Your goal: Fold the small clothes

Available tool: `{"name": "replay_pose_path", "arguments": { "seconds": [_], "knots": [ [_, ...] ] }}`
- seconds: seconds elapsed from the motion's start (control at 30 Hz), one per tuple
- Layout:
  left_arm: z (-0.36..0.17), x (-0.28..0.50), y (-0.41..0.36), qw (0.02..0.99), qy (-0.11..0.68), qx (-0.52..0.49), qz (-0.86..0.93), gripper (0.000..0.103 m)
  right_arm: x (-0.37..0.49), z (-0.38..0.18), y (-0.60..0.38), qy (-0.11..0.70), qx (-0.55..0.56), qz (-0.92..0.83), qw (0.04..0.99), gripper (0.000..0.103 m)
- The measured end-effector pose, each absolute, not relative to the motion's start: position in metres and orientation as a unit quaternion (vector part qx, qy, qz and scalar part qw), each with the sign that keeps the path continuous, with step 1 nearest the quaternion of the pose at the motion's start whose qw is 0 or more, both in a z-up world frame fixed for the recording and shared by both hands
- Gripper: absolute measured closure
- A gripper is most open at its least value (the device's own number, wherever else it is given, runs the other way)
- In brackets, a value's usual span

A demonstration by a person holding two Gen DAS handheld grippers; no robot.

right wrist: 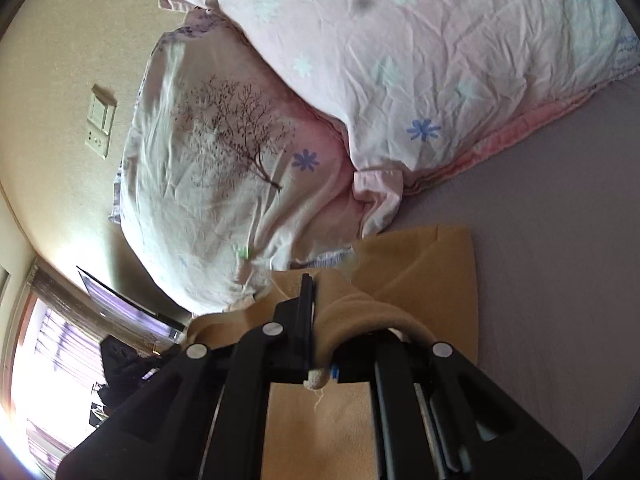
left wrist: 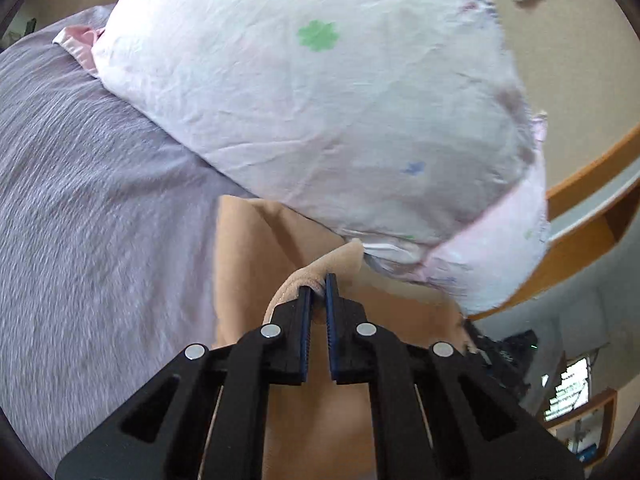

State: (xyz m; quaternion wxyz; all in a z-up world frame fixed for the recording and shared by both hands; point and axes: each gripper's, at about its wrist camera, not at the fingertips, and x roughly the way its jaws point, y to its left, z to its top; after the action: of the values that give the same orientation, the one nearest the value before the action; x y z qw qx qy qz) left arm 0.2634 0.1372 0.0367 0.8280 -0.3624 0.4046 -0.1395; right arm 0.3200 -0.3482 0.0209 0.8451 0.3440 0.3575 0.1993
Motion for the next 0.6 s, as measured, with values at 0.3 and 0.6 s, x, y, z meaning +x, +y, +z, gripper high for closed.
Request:
{"name": "replay_pose_path", "arguments": {
  "seconds": [0.3, 0.6],
  "knots": [
    [0.0, 0.279, 0.189, 0.762, 0.389, -0.497, -0.14, 0.065, 0.342, 0.0, -0.379, 0.369, 0.368, 0.061, 0.851, 0.032],
    [0.023, 0.249, 0.172, 0.799, 0.417, -0.4, -0.165, 0.014, 0.332, 0.012, -0.364, 0.403, 0.259, 0.059, 0.876, 0.067]
  ]
}}
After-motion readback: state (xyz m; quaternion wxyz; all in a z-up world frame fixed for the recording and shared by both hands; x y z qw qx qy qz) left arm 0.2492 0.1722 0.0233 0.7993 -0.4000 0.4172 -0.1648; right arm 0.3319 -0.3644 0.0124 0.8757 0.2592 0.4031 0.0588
